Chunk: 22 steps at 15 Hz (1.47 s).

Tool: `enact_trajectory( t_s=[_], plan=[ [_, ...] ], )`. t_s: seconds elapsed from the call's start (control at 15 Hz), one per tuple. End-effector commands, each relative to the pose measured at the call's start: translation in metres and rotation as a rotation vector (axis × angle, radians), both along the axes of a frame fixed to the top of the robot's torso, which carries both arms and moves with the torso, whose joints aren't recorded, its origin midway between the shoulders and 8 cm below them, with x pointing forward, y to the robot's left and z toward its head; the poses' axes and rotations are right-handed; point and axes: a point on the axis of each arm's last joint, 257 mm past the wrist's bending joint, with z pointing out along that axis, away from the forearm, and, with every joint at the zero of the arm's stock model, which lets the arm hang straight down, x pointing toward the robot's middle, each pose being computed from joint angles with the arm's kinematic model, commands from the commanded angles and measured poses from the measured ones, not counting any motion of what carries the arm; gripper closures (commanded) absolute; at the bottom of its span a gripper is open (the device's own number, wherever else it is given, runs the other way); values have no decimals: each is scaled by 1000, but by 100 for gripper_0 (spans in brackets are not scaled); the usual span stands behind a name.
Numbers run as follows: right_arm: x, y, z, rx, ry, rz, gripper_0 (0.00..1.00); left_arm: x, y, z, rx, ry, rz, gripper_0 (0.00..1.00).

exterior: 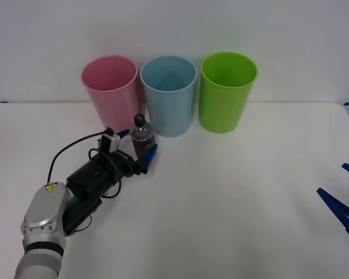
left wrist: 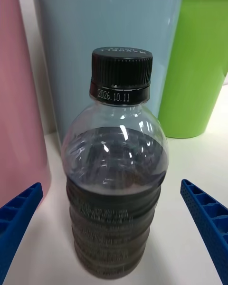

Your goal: Grasp the object on the table and drop it into the matching bin: aluminum can to the light blue bin, PET bottle to the pink bin.

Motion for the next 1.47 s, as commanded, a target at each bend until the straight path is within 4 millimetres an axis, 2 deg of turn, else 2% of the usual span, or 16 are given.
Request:
enact_trajectory(
  t_s=[0.07, 0.27, 0.67, 0.73, 0.8, 0.87, 1.47],
  plan=[
    [0, 0, 0, 0, 0, 0, 0, 9, -6, 0, 15, 3, -3, 0],
    [0, 0, 0, 0, 0, 0, 0, 16, -9, -1, 23, 6, -3, 0],
    [0, 0, 0, 0, 0, 0, 0, 16, -13, -1, 31, 2, -5, 0],
    [0, 0, 0, 0, 0, 0, 0, 16, -13, -1, 31, 2, -3, 75],
    [0, 0, 0, 0, 0, 0, 0, 16, -13, -1, 33, 2, -3, 91],
    [0, 0, 0, 0, 0, 0, 0, 17, -13, -1, 36, 1, -2, 100],
    [0, 0, 0, 0, 0, 0, 0, 12, -13, 0, 10, 2, -20, 100]
  ],
)
